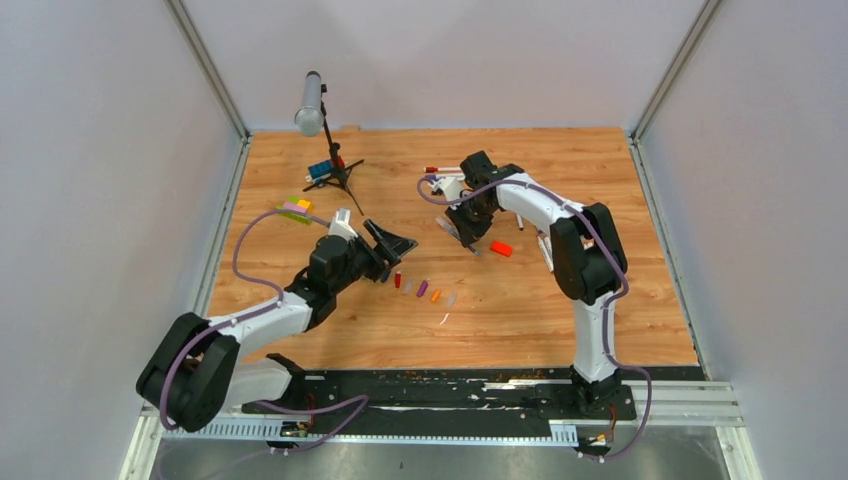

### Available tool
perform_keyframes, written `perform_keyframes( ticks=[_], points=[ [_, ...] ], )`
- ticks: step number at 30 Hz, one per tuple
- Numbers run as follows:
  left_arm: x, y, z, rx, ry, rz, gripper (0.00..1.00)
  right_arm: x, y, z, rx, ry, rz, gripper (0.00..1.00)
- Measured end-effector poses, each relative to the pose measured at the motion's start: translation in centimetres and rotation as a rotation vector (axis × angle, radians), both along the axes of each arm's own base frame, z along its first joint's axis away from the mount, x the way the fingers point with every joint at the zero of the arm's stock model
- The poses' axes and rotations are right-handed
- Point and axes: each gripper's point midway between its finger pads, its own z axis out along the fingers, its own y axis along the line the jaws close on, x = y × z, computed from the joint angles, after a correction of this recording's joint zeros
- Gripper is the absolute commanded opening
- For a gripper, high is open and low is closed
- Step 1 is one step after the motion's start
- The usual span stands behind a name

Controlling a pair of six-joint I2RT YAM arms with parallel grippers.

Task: Open the pen caps
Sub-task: Pick up the pen from the center of the board.

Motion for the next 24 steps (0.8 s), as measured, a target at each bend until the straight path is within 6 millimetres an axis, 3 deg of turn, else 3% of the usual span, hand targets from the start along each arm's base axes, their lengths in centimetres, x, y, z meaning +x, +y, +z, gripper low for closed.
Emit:
perform_keyframes(
  ticks=[17,24],
  points=[
    [5.1,-3.3,-1.3,0.014,0.022,0.042,0.89,-3.9,4.4,5.3,0.316,0.111,0.061,0.00],
    [6.6,-4.8,-1.6,0.009,0.023,0.036,0.72,-5.2,5.3,5.8,0.382,0.167,0.081,0.00]
  ],
)
